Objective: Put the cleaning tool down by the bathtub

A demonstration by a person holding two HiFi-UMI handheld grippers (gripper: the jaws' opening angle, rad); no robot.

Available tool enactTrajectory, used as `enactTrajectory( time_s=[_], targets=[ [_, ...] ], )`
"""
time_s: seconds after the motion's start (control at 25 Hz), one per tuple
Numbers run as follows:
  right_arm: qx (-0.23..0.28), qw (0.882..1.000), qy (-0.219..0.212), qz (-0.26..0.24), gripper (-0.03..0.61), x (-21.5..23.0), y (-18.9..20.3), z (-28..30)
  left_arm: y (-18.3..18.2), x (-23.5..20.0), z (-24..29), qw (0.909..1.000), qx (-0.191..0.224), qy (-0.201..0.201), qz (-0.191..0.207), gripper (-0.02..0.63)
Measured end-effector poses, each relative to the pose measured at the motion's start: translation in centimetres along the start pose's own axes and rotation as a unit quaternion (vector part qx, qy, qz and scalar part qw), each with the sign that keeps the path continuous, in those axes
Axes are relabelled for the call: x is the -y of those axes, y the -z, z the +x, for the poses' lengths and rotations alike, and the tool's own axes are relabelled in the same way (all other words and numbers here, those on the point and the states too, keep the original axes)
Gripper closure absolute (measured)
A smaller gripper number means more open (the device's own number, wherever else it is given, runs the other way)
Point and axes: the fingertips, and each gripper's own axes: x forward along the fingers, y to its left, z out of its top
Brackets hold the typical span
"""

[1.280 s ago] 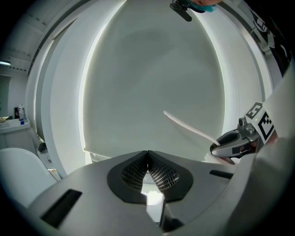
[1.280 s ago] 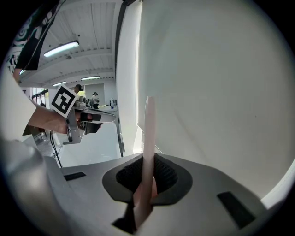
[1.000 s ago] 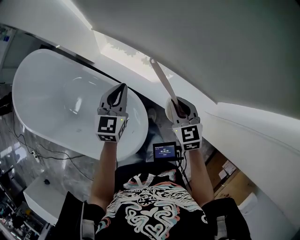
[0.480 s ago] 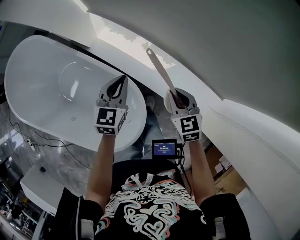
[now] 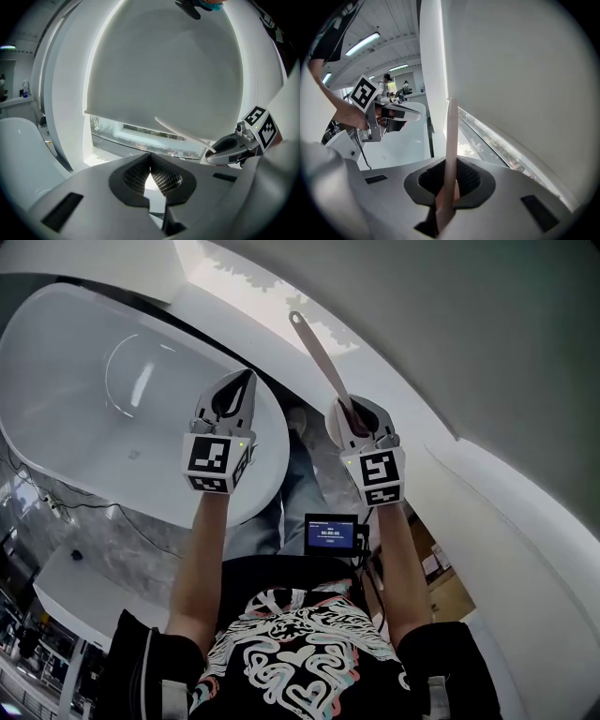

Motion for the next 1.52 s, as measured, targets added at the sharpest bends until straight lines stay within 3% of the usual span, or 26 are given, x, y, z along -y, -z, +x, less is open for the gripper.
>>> enactTrajectory(
  time_s=[0.56,0.96,1.52],
  targets=[
    [-0.047,0.998,-0.016,-0.038,0.52,1.1,3.1,5.2,5.1,-4.0,2.7,0.9969,-0.03,-0.046,-0.056,0.597],
    [-0.076,0.994,-0.028,-0.072,0.52,1.1,5.7,9.4,8.0,-4.7,4.3,0.995,-0.035,-0.047,-0.081,0.597],
    [-0.1,0.991,-0.037,-0.079,0.52,1.3,10.6,14.6,11.5,-6.2,7.7,0.9943,-0.028,-0.047,-0.091,0.597]
  ],
)
